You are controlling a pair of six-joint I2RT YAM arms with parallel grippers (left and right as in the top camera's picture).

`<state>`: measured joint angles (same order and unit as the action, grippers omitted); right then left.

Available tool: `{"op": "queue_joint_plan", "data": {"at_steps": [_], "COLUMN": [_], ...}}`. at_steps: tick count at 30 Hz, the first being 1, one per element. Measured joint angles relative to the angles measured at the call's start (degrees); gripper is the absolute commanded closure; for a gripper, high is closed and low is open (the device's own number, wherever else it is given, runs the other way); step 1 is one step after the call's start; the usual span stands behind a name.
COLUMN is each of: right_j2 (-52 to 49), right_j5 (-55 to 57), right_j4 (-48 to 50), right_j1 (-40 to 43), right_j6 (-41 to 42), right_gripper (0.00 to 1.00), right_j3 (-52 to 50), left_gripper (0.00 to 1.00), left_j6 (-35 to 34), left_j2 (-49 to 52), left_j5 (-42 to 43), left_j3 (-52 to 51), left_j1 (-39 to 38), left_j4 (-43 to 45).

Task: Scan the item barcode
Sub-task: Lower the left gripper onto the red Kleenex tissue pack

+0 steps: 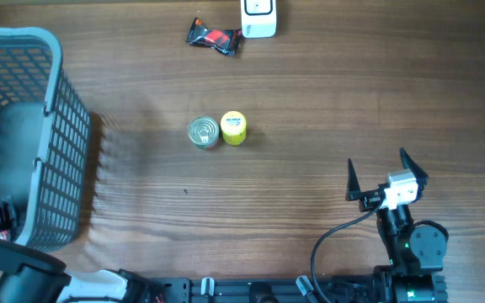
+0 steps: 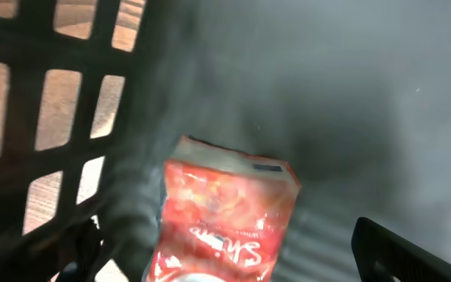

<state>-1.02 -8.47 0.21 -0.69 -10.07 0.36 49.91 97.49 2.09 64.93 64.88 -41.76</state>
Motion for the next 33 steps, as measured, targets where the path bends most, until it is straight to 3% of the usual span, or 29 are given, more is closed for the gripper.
{"op": "queue_joint_plan", "data": {"at_steps": [26,33], "right_j2": [0.0,0.0], "right_j5": [0.0,0.0], "right_j4": [0.0,0.0], "right_j1": [0.0,0.0], "right_j6": [0.0,0.0], "right_gripper": [0.00,0.00], "right_j3": [0.0,0.0], "left_gripper": [0.00,0.00], "left_j6": [0.4,0.4], "left_j2": [0.5,4.6], "left_j5": [3.3,3.8], "left_j3": [0.0,0.0], "left_j1": [-2.9,-2.9], "left_j4": [5.1,5.2]}}
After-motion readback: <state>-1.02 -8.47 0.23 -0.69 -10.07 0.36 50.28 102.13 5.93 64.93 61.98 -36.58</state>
